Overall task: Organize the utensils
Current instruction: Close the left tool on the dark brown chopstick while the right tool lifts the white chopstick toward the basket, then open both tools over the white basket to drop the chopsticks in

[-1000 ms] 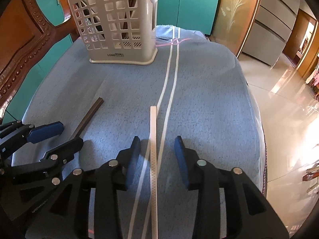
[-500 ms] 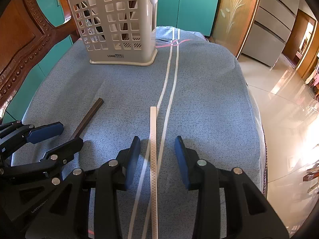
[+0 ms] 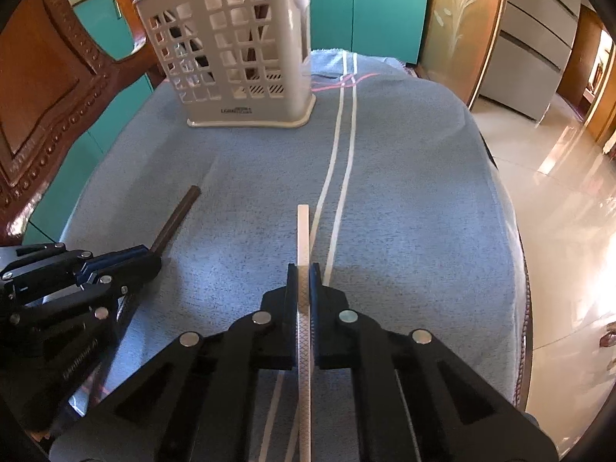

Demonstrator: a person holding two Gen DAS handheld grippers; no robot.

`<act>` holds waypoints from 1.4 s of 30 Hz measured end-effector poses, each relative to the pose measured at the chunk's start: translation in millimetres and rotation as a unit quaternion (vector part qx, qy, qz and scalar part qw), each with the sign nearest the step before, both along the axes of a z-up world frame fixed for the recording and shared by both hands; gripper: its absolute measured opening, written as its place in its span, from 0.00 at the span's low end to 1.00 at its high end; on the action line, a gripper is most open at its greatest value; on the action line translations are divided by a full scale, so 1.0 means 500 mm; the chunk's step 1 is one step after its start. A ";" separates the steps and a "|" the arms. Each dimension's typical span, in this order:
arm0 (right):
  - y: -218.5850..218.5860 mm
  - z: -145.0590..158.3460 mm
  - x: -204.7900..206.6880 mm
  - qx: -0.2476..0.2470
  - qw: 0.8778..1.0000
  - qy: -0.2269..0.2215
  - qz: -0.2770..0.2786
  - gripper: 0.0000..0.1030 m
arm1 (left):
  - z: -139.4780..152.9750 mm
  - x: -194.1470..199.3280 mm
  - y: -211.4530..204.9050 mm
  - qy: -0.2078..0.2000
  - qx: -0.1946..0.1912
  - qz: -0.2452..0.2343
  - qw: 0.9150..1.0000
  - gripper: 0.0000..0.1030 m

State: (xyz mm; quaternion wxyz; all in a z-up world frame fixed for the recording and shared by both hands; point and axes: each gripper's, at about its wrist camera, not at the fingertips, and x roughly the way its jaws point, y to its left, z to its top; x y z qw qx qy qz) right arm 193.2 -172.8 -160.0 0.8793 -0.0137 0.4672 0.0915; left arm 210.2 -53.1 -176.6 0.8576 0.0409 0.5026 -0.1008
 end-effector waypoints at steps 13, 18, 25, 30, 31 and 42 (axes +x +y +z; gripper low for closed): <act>-0.029 0.323 -0.084 0.076 0.981 -0.174 0.037 0.06 | 0.319 -0.064 0.086 -0.163 -0.093 0.005 0.982 0.06; -0.029 0.486 -0.054 0.111 0.956 -0.267 0.049 0.06 | 0.496 -0.050 0.106 -0.258 -0.123 0.029 0.958 0.06; -0.020 0.600 0.044 0.117 0.926 -0.360 0.001 0.06 | 0.627 0.048 0.137 -0.363 -0.158 0.160 0.904 0.06; -0.005 0.511 0.105 0.095 0.939 -0.330 -0.007 0.06 | 0.570 0.134 0.134 -0.371 -0.157 0.206 0.892 0.06; -0.004 0.484 0.117 0.096 0.944 -0.317 -0.007 0.06 | 0.546 0.151 0.131 -0.373 -0.151 0.205 0.893 0.06; -0.001 0.428 0.087 0.092 0.948 -0.304 0.012 0.08 | 0.436 0.190 0.097 -0.328 -0.095 0.193 0.920 0.09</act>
